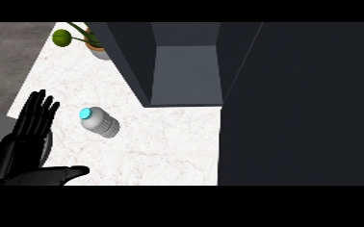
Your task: Pick up the bottled water, place it into the cabinet and close the cabinet
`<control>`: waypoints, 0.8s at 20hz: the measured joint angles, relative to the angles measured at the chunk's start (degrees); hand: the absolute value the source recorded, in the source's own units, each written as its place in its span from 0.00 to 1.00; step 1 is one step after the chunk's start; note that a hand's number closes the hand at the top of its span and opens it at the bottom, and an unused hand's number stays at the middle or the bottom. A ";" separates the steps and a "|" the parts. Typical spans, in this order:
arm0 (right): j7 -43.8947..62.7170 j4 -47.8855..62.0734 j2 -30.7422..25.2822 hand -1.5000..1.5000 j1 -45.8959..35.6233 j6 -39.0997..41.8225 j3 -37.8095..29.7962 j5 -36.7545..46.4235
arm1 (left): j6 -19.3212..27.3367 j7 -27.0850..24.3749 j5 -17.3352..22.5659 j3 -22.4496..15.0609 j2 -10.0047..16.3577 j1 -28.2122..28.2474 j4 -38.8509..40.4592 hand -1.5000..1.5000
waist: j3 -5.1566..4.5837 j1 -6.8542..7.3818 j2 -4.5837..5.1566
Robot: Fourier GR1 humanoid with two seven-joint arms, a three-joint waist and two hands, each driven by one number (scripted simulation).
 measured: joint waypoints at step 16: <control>-8.32 -0.91 -1.59 0.00 9.63 4.27 0.50 1.45 | -0.15 -24.19 -4.90 5.14 1.01 -12.55 39.29 0.00 | -0.06 -0.62 0.13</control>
